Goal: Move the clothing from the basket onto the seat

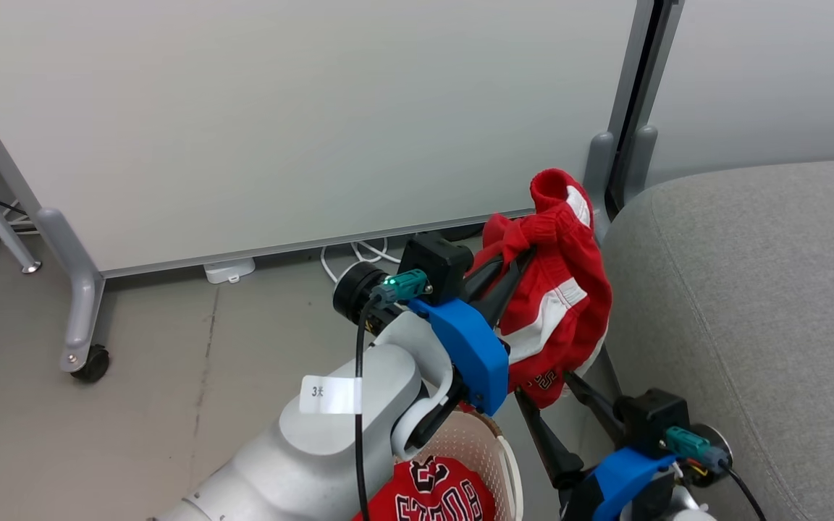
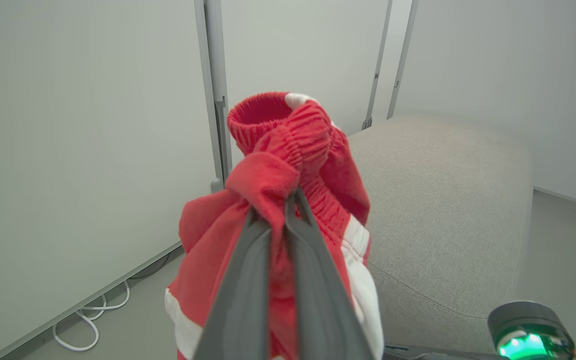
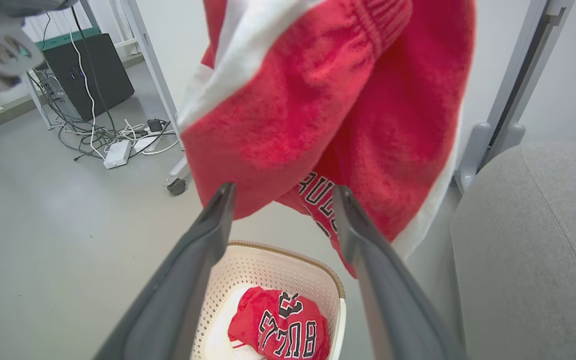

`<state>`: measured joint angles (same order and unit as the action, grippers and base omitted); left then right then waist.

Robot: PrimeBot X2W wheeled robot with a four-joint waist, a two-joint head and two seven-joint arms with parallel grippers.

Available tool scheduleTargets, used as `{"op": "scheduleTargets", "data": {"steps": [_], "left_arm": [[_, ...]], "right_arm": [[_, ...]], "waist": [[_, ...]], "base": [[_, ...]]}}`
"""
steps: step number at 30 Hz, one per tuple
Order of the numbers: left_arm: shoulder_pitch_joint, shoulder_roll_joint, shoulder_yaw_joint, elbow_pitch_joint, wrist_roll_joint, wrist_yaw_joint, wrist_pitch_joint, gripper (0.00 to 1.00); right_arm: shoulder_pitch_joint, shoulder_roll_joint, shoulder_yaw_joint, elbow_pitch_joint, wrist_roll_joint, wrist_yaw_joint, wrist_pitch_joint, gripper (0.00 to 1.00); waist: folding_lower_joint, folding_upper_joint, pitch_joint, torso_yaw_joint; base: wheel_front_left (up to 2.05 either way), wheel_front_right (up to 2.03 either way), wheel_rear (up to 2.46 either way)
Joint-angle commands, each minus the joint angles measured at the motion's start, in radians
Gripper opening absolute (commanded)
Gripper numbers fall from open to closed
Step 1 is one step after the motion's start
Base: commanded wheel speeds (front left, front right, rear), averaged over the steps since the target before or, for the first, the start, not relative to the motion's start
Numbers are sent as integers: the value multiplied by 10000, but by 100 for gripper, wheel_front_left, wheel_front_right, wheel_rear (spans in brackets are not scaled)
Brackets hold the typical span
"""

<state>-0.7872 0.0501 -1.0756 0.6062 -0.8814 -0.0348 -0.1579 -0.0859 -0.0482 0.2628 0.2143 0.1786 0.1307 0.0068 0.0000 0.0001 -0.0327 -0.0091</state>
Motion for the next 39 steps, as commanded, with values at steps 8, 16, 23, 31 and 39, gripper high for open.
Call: {"op": "scheduleTargets", "data": {"steps": [8, 16, 23, 31, 39], "left_arm": [[-326, 4, -403, 107, -348, 77, -218, 0], [-459, 3, -767, 101, -640, 104, -339, 0], [-590, 4, -965, 60, -878, 175, -455, 0], [-662, 3, -1225, 49, -1161, 204, -585, 0], [-727, 1, -1384, 232, -1378, 241, -703, 0]], "right_arm": [[-973, -38, 451, 356, 336, 3, 59, 100], [-1992, -33, 905, 1074, 727, 3, 7, 100], [-2765, -36, 1252, 1673, 1283, 3, -294, 100], [-3486, -36, 1391, 2481, 1352, 3, -771, 0], [-3555, -35, 1342, 3044, 981, 1, -1037, 0]], "waist": [[0, -1, 105, 97], [0, -1, 130, 178], [0, -1, 153, 192], [0, -1, 181, 201], [0, -1, 112, 161]], "base": [[0, 0, 0], [0, 0, 0], [0, 0, 0], [0, 0, 0], [0, 0, 0]]}}
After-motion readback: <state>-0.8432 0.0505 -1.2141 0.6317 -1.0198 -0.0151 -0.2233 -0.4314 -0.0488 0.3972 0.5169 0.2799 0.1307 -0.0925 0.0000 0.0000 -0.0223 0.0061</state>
